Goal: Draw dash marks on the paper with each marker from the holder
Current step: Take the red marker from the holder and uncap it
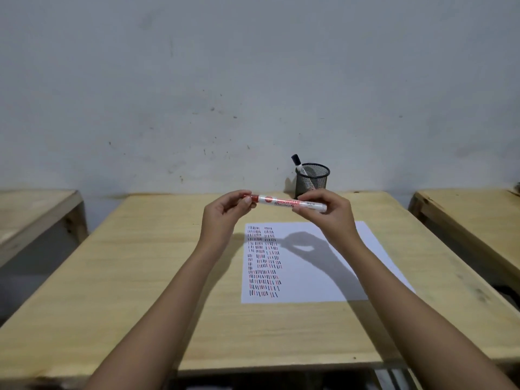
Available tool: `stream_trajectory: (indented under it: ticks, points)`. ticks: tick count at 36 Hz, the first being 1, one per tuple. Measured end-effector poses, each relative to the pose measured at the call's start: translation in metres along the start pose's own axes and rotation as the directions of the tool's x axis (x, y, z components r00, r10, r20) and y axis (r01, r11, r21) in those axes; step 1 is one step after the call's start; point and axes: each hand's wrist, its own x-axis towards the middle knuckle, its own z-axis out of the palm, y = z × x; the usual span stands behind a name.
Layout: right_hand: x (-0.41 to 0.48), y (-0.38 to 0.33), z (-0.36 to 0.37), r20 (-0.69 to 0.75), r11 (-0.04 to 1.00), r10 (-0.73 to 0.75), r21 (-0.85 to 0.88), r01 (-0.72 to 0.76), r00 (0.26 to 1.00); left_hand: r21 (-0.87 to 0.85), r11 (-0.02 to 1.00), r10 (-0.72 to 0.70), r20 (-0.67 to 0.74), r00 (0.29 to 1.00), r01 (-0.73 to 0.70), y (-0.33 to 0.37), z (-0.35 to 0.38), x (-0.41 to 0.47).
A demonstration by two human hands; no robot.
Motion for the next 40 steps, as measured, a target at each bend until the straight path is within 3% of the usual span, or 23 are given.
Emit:
stream_trajectory:
  ticks: [4, 8, 17, 26, 33, 37, 40]
  points:
    - [-0.002, 0.001, 0.017, -0.093, 0.977, 0.039, 0.213, -0.018, 0.995, -0.014, 1.0, -0.02, 0.01, 1.0, 0.02, -0.005, -0.008, 0.0]
    - [-0.002, 0.006, 0.036, -0.069, 0.939, 0.109, 0.335, -0.08, 0.992, 0.007, 1.0, -0.022, 0.051, 0.998, 0.021, -0.006, -0.011, 0.0]
    - [-0.001, 0.015, 0.058, 0.05, 0.927, 0.12, 0.351, -0.13, 0.991, 0.1, 0.995, -0.009, 0.089, 0.996, 0.0, -0.01, -0.019, 0.002]
    - [0.0, 0.02, 0.059, 0.115, 0.954, 0.118, 0.264, -0.145, 0.986, 0.148, 0.986, -0.093, 0.07, 0.993, 0.081, -0.023, -0.032, 0.003]
    - [0.006, 0.02, 0.049, 0.084, 0.967, 0.097, 0.23, -0.114, 0.992, -0.014, 0.974, -0.226, -0.015, 0.974, 0.226, -0.024, -0.053, 0.012]
    - [0.011, 0.03, 0.038, 0.012, 0.958, 0.149, 0.245, -0.147, 0.989, 0.279, 0.932, -0.237, -0.012, 0.971, 0.231, -0.02, -0.063, 0.021]
    - [0.012, 0.036, 0.035, 0.002, 0.924, 0.214, 0.323, -0.203, 0.977, 0.565, 0.791, -0.249, -0.054, 0.967, 0.235, -0.027, -0.061, 0.03]
